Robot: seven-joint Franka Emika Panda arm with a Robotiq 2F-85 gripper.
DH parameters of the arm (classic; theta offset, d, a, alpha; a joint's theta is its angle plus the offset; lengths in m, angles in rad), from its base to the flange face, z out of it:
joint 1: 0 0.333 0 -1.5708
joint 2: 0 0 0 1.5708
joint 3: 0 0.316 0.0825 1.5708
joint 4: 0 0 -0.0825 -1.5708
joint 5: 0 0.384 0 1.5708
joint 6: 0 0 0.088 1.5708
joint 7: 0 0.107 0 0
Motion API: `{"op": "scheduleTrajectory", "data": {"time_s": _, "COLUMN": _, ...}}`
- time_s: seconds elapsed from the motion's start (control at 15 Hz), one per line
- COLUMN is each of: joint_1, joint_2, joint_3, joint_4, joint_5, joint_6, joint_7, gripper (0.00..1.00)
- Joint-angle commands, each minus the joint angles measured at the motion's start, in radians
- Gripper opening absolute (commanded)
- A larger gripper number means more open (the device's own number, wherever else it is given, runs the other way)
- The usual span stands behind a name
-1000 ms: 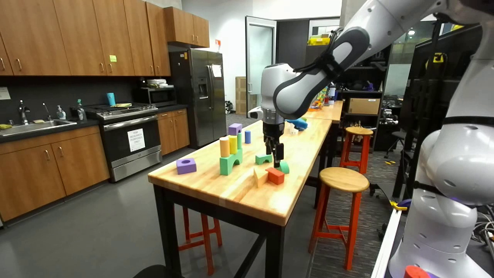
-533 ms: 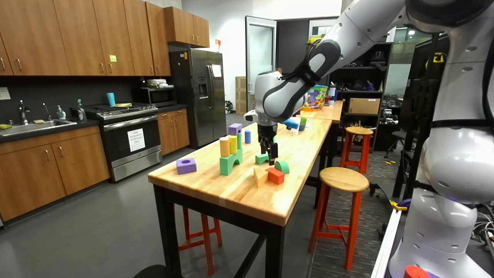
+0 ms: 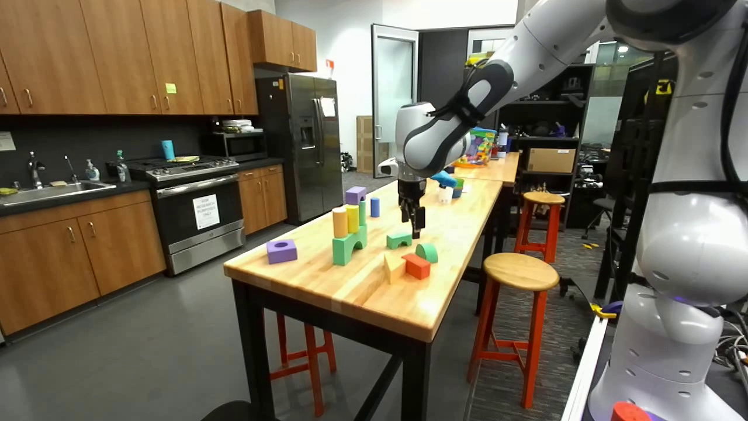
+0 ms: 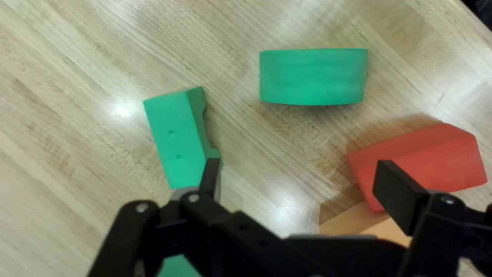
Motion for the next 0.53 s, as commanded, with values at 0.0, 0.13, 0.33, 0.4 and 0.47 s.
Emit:
{"op": "scheduleTrajectory", "data": {"time_s": 0.0, "joint_1": 0.005, "joint_2": 0.015, "joint_3": 0.018, "joint_4": 0.015, "joint_5": 0.033, "joint_6": 0.028, "joint_7": -0.016, "gripper": 1.0}}
{"op": "scheduleTrajectory", "data": {"time_s": 0.13, "joint_1": 0.011, "joint_2": 0.024, "joint_3": 0.029, "joint_4": 0.021, "joint_5": 0.035, "joint_6": 0.037, "joint_7": -0.015, "gripper": 1.0}}
{"op": "scheduleTrajectory", "data": {"time_s": 0.33, "joint_1": 0.014, "joint_2": 0.045, "joint_3": 0.041, "joint_4": 0.039, "joint_5": 0.033, "joint_6": 0.042, "joint_7": -0.014, "gripper": 1.0}}
{"op": "scheduleTrajectory", "data": {"time_s": 0.4, "joint_1": 0.013, "joint_2": 0.049, "joint_3": 0.041, "joint_4": 0.044, "joint_5": 0.039, "joint_6": 0.038, "joint_7": 0.012, "gripper": 1.0}}
{"op": "scheduleTrajectory", "data": {"time_s": 0.47, "joint_1": 0.012, "joint_2": 0.027, "joint_3": 0.042, "joint_4": 0.019, "joint_5": 0.021, "joint_6": 0.032, "joint_7": 0.007, "gripper": 1.0}}
